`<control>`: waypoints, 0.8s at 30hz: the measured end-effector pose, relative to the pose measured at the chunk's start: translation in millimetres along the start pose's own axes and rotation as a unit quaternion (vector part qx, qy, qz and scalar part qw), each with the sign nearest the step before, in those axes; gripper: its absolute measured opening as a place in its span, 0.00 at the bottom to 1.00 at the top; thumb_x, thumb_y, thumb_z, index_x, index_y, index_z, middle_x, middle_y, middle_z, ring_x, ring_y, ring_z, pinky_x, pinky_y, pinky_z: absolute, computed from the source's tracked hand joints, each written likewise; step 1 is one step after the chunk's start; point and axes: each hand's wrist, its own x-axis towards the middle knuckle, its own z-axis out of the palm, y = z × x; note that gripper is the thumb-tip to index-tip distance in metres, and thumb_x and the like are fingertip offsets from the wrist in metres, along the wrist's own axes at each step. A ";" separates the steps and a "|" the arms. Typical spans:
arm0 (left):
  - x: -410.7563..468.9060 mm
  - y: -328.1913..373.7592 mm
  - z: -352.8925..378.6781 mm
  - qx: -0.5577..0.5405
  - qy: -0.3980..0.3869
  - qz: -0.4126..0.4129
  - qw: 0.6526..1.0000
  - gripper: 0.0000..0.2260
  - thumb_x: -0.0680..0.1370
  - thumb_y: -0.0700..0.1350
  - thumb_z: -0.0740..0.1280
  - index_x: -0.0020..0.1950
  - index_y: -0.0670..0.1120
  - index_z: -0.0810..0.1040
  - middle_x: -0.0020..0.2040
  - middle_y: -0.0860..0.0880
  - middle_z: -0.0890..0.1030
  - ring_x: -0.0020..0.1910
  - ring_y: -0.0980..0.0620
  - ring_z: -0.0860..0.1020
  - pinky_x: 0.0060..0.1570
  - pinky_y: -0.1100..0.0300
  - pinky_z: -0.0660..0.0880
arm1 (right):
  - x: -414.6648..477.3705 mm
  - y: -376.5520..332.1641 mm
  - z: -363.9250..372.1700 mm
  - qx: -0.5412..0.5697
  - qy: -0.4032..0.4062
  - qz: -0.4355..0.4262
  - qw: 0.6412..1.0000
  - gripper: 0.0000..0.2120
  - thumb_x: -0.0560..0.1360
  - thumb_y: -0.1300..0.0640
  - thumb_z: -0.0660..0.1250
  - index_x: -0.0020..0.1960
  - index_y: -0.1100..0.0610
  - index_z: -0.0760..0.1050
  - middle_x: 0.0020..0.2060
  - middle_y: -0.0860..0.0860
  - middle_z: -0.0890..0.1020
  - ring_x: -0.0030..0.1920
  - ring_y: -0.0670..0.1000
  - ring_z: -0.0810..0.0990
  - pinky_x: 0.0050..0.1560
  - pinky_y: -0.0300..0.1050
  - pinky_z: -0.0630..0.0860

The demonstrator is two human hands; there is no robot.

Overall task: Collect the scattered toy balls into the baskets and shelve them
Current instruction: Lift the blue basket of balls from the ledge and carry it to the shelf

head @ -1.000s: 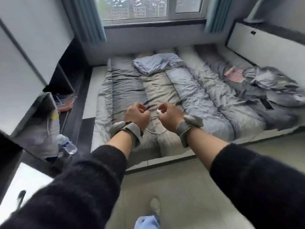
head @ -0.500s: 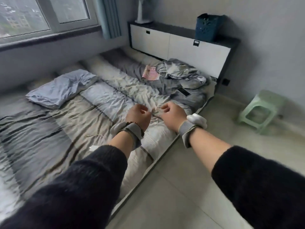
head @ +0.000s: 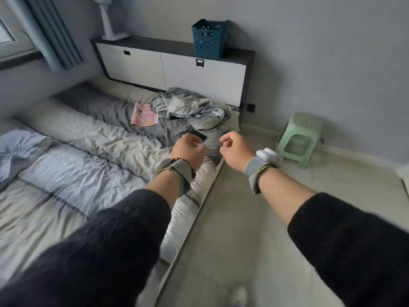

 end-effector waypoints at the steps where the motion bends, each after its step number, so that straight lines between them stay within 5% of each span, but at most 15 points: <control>1: 19.9 9.6 10.9 0.001 -0.002 -0.004 1.000 0.05 0.72 0.44 0.63 0.46 0.49 0.76 0.39 0.52 0.78 0.38 0.50 0.76 0.34 0.61 0.68 | 24.3 5.4 -8.8 0.005 -0.001 -0.001 1.000 0.08 0.74 0.61 0.64 0.52 0.54 0.76 0.38 0.45 0.73 0.45 0.52 0.75 0.49 0.45 0.74; 8: 141.7 63.7 70.6 -0.028 0.014 -0.012 0.999 0.08 0.71 0.44 0.63 0.48 0.47 0.77 0.41 0.49 0.81 0.42 0.46 0.80 0.44 0.52 0.79 | 164.8 19.5 -54.3 -0.004 -0.019 -0.029 0.999 0.10 0.74 0.60 0.64 0.55 0.55 0.76 0.45 0.49 0.76 0.46 0.52 0.75 0.47 0.40 0.68; 18: 349.5 87.1 156.5 -0.032 0.013 0.009 0.999 0.08 0.71 0.45 0.64 0.49 0.48 0.77 0.42 0.51 0.80 0.40 0.51 0.77 0.41 0.59 0.74 | 380.4 41.1 -73.1 -0.015 0.000 -0.039 0.999 0.09 0.74 0.59 0.64 0.53 0.52 0.76 0.41 0.44 0.75 0.44 0.49 0.75 0.45 0.38 0.66; 24: 482.3 121.2 188.3 -0.043 -0.020 0.017 0.999 0.07 0.71 0.45 0.64 0.48 0.50 0.75 0.45 0.50 0.80 0.43 0.48 0.79 0.46 0.54 0.78 | 507.9 39.1 -89.7 -0.010 0.011 -0.022 1.000 0.11 0.75 0.61 0.63 0.56 0.55 0.76 0.46 0.49 0.77 0.48 0.52 0.76 0.53 0.46 0.75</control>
